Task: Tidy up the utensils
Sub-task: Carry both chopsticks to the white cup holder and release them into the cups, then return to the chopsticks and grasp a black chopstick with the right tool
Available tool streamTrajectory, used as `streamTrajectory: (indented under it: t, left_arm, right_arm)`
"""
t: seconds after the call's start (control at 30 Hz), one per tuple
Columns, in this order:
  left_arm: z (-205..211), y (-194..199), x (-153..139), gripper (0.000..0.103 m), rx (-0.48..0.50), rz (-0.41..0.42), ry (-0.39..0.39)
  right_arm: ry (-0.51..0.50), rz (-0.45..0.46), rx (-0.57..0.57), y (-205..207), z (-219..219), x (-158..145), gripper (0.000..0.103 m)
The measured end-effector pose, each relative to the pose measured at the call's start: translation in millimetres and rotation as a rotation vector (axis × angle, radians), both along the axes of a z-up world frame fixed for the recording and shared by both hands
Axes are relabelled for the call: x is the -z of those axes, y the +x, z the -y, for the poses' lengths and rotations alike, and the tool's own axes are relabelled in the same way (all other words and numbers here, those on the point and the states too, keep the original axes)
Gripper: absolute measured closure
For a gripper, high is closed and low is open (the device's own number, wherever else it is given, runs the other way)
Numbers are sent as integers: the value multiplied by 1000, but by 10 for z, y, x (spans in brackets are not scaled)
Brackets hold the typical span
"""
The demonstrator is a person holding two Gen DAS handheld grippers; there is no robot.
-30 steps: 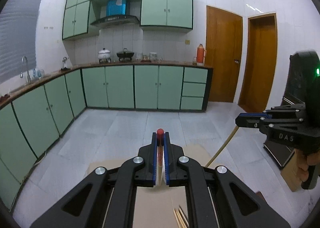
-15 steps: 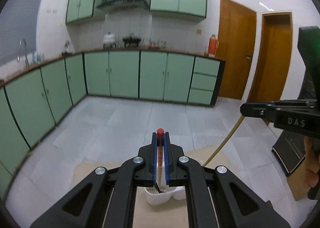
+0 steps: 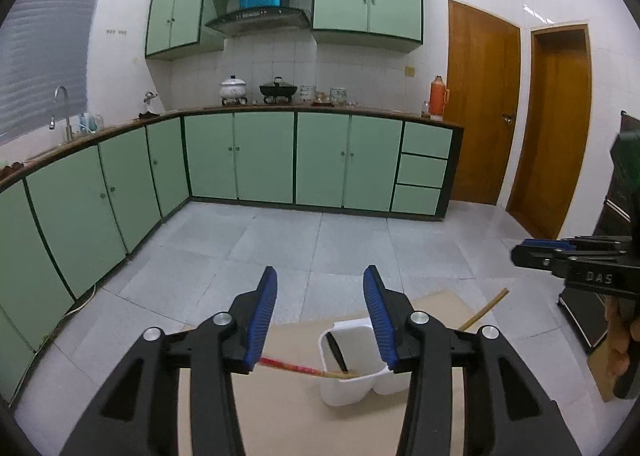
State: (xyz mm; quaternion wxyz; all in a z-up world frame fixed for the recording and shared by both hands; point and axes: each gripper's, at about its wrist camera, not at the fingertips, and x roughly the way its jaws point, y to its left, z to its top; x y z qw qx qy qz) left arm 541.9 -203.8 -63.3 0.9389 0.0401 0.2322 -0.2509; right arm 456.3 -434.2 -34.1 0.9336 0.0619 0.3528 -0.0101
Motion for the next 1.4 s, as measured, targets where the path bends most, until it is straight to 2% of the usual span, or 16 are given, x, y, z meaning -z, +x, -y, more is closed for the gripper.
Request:
streamTrajectory:
  t: [0.1, 0.23, 0.37, 0.57, 0.67, 0.7, 0.77, 0.87, 0.97, 1.07, 1.4]
  left_arm:
    - [-152, -167, -89, 58, 6, 19, -7]
    - [-368, -480, -134, 48, 12, 38, -27]
    - [-642, -939, 13, 39, 14, 53, -42]
    - [-881, -1701, 560, 30, 17, 51, -1]
    - [-970, -2081, 886, 28, 12, 19, 4]
    - [-1023, -2219, 1019, 25, 5, -12, -18]
    - [-1072, -2433, 1242, 24, 7, -57, -41]
    - [-1123, -2660, 1474, 24, -26, -56, -34]
    - [-1139, -2828, 1649, 24, -29, -65, -41]
    - [-1066, -2950, 1850, 25, 1, -79, 16]
    - [-1022, -3040, 2099, 25, 25, -123, 48]
  right_arm:
    - [-3, 38, -8, -233, 3, -96, 76]
    - [24, 79, -19, -671, -12, -118, 76]
    - [30, 106, -26, -1168, -93, 72, 76]
    - [-33, 119, -23, -2008, -442, 728, 76]
    - [-22, 95, -17, -2369, -621, 1121, 76]
    - [-14, 81, -16, -2509, -697, 1297, 76]
    - [-8, 39, -23, -2693, -834, 1595, 76]
    - [-3, -22, -37, -2888, -1043, 1988, 76]
    - [-13, -67, -57, -2970, -1213, 2238, 76]
    - [-34, -106, -98, -2991, -1369, 2422, 76]
    - [-57, -84, -147, -2883, -1520, 2504, 75]
